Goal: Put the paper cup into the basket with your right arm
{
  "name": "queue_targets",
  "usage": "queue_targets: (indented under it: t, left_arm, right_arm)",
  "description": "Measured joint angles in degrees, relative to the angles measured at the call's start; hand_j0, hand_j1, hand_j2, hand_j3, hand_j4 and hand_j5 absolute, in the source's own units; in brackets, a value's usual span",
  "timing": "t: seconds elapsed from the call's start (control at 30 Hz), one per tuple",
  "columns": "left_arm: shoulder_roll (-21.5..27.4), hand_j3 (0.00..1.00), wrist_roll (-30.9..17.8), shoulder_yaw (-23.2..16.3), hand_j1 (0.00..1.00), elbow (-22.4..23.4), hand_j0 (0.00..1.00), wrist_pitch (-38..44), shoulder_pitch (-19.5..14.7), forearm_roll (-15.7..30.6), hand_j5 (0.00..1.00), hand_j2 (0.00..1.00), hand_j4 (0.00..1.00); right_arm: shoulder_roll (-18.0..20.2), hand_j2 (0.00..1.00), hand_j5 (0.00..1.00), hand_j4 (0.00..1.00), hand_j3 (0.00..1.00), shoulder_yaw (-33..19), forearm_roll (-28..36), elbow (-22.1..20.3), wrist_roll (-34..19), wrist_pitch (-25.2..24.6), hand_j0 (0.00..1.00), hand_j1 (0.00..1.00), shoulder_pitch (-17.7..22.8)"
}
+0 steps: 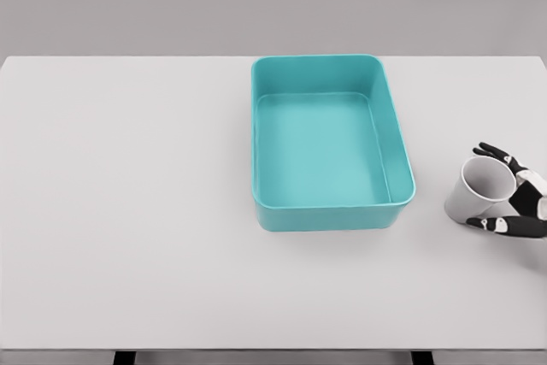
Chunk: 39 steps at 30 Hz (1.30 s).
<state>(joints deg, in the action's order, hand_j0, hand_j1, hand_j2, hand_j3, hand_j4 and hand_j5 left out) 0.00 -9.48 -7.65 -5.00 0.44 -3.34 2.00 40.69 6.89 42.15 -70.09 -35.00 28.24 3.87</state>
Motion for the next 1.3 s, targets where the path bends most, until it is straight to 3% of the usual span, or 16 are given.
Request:
queue_targets:
  t: [0.37,0.43,0.47,0.57,1.3]
  left_arm:
    - [0.0,1.0,0.0,0.0,1.0,0.0,1.0,0.0,0.0,0.0,1.0,1.0,1.0]
    - [0.0,1.0,0.0,0.0,1.0,0.01,1.0,0.0,0.0,0.0,1.0,1.0,1.0]
    - [0.0,1.0,0.0,0.0,1.0,0.0,1.0,0.0,0.0,0.0,1.0,1.0,1.0]
    - [0.0,1.0,0.0,0.0,1.0,0.0,1.0,0.0,0.0,0.0,1.0,1.0,1.0]
    - [0.0,1.0,0.0,0.0,1.0,0.0,1.0,0.0,0.0,0.0,1.0,1.0,1.0]
  right_arm:
    - [-0.42,1.0,1.0,1.0,1.0,0.98,-0.02,0.01,0.0,-0.12,1.0,1.0,-0.79]
    - [-0.52,0.97,0.97,0.97,0.97,1.34,-0.47,0.01,0.0,-0.3,0.97,0.97,-0.79]
    - [-0.54,0.91,0.91,0.91,0.91,1.46,-0.94,0.0,0.0,-0.36,0.91,0.91,-0.88]
    - [-0.58,0.83,0.83,0.83,0.83,1.56,-1.34,-0.16,0.03,-0.58,0.83,0.83,-0.97]
    - [-0.44,0.64,0.64,0.64,0.64,1.63,-1.95,-0.73,0.0,-0.56,0.64,0.64,-0.97]
